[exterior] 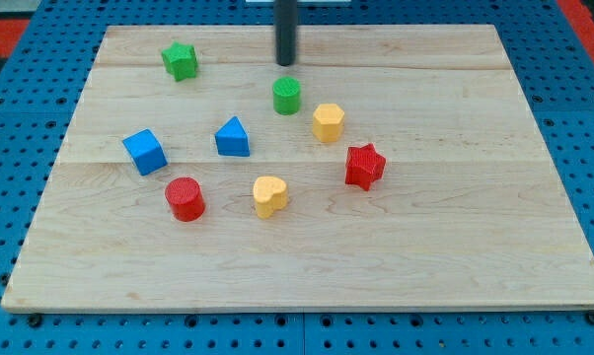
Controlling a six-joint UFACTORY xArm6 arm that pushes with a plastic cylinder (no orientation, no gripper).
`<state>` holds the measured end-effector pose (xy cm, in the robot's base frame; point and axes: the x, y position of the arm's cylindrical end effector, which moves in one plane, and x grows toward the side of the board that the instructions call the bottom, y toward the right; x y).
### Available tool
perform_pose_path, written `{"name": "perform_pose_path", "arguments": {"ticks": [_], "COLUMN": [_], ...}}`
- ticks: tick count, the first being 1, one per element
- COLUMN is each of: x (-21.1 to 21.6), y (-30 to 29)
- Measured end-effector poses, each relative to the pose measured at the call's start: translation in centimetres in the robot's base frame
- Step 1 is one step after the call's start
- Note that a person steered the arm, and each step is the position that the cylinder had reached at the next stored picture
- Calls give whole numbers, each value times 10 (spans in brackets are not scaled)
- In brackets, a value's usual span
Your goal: Make a diagonal line out of the green circleyellow hexagon and red star
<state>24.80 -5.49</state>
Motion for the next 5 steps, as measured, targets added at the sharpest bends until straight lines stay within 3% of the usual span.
{"name": "perform_pose_path", "arguments": {"ticks": [1,3,4,5], "x": [-26,5,-19,-25], "y": [-71,-104,-107,-149]}}
